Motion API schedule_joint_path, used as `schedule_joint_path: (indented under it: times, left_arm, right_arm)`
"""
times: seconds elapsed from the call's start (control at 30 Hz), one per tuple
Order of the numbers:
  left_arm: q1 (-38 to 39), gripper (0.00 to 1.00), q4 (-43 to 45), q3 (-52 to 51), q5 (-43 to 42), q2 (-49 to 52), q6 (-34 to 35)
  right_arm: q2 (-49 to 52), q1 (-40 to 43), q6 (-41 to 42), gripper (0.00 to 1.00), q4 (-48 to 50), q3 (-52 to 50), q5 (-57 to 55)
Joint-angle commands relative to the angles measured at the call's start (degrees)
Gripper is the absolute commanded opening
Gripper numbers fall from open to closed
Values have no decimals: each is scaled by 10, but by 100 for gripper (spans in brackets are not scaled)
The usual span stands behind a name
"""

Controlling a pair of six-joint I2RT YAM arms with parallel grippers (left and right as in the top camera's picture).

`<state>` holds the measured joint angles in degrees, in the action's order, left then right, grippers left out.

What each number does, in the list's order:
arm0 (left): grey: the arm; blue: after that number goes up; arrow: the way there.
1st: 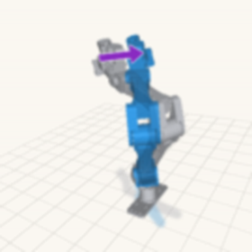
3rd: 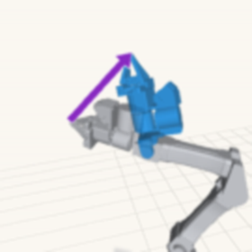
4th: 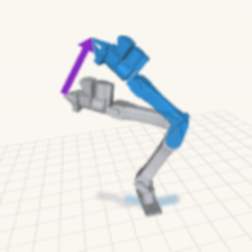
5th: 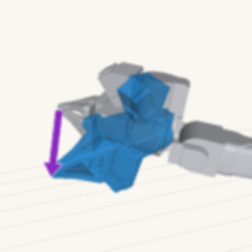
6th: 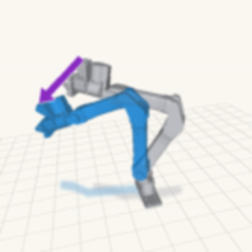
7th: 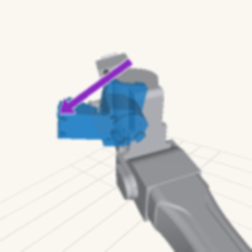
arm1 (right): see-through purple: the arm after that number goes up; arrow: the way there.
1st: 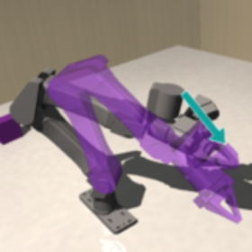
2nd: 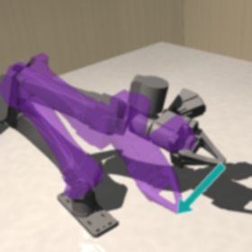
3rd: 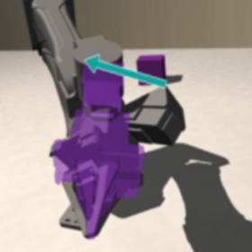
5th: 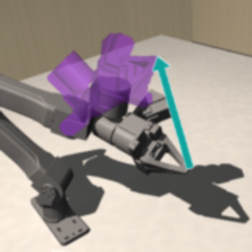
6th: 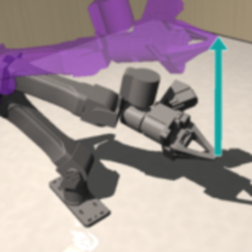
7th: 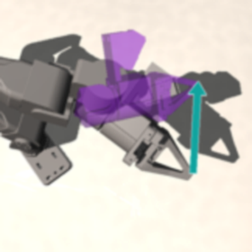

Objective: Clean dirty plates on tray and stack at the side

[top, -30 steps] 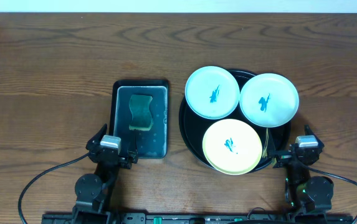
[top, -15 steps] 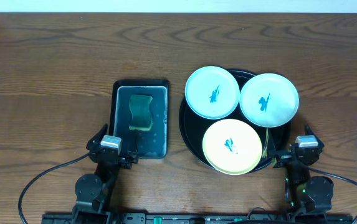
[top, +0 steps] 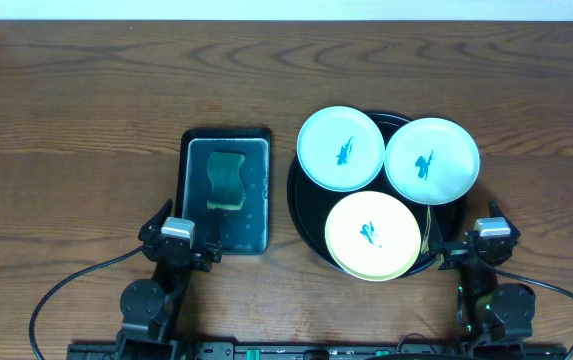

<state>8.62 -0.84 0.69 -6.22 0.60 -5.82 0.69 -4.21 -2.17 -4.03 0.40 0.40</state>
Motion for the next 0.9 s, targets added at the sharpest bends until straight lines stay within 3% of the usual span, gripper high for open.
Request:
schedule_joint_path:
  times: [0.0, 0.47, 0.67, 0.87]
  left_arm:
    - [-3, 82, -26, -5, 0, 0, 21]
    - [-3, 82, -28, 4, 14, 43, 87]
    - [-3, 82, -31, 47, 5, 122, 138]
    - [-3, 82, -56, 131, -28, 235, 141]
  right_arm:
    - [-1, 6, -5, 99, -3, -1, 0]
    - [-1, 6, -5, 99, -3, -1, 0]
    - [-1, 6, -5, 99, -3, -1, 0]
    - [-1, 6, -5, 99, -3, -1, 0]
